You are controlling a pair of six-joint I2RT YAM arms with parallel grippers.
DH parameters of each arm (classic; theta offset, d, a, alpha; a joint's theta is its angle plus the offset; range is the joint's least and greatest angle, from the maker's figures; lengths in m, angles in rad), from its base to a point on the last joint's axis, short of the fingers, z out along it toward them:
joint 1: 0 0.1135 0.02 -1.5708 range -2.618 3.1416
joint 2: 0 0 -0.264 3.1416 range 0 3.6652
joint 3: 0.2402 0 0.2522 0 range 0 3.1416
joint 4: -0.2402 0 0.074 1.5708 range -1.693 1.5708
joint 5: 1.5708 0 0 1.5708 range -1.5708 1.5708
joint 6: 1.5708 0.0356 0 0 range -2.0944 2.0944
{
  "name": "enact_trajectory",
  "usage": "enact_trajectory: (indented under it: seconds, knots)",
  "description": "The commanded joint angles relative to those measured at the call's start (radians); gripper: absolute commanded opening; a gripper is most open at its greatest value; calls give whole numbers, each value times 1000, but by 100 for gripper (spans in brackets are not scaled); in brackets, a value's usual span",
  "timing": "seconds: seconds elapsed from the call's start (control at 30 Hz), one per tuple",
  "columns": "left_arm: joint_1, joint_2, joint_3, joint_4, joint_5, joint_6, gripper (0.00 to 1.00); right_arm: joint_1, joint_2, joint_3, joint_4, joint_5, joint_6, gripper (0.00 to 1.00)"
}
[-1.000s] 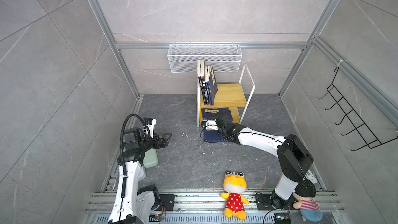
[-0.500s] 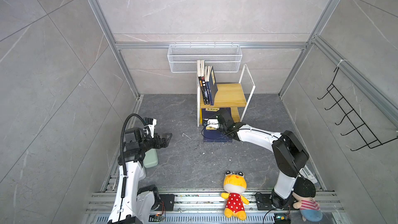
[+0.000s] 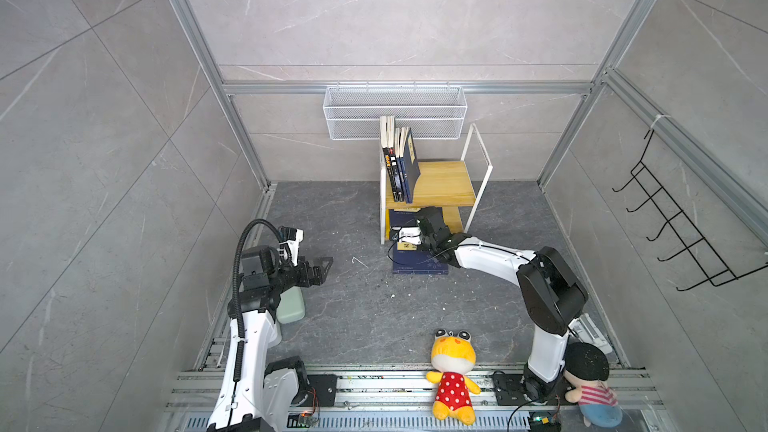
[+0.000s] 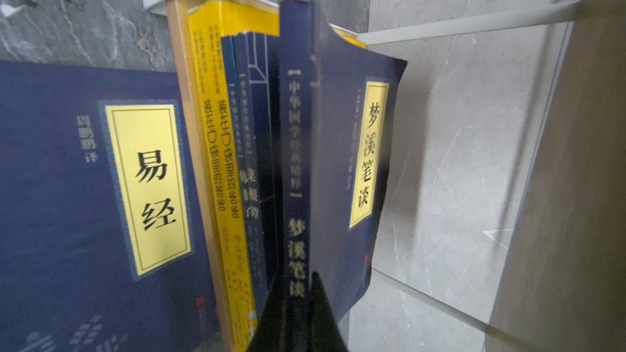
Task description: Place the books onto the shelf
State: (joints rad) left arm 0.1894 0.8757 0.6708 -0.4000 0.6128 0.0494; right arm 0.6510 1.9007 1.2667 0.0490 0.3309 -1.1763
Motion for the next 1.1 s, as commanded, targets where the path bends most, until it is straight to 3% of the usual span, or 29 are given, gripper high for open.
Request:
enact_trajectory:
  seconds: [0.0, 0.4, 0.6, 0.73, 1.07]
  knots:
    - [-5, 3, 18, 7, 24, 22, 100, -4, 30, 43, -4, -35, -13, 0]
    - [-4, 3, 19, 2, 23, 27, 100, -16, 41, 37, -1, -9, -3, 0]
    - [-3, -1, 14, 2, 23, 26, 100, -16, 28, 41, -45, -4, -11, 36]
    - [-2, 0, 17, 8, 21, 26, 100, -16, -8, 29, -85, -42, -2, 51]
    - [1, -1, 15, 2, 20, 29, 100, -25, -69, 61, -241, -101, 32, 56]
